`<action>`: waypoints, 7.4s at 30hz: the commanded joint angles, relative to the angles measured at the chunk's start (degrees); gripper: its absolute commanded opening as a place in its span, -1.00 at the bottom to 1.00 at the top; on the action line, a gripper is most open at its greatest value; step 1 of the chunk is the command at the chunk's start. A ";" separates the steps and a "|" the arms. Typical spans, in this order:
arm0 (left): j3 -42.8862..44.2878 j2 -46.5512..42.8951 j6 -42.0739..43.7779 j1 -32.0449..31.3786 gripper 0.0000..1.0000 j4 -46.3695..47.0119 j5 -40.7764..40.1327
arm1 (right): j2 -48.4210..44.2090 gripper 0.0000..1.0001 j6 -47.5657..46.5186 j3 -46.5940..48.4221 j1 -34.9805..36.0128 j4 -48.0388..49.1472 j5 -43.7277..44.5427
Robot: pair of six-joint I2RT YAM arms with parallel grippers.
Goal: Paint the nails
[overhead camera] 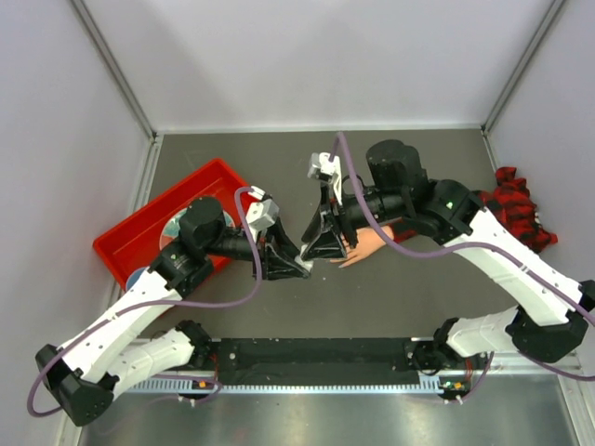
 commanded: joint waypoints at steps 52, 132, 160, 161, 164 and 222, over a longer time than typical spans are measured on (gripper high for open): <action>4.26 -2.34 -3.53 0.38 -1.00 4.65 0.77 | -2.45 0.28 -1.15 0.61 0.66 1.01 -0.17; 6.63 1.62 10.95 0.46 -1.00 -5.00 -36.33 | -1.40 -1.00 8.76 -4.84 5.12 7.52 31.27; 8.12 -1.19 12.97 0.46 -1.00 -12.03 4.56 | -5.09 -0.04 0.07 -2.64 0.31 4.52 -1.66; 8.47 -1.10 13.06 0.46 -1.00 -11.94 4.22 | -5.09 -0.09 0.43 -3.08 0.22 5.48 -3.07; 8.30 -1.45 11.39 0.46 -1.00 -10.71 4.04 | -4.56 -0.05 0.78 -3.34 0.22 6.10 -5.90; 3.12 1.90 8.93 0.46 -0.11 -1.46 -45.68 | 5.38 -1.00 22.50 -1.92 12.44 8.99 60.46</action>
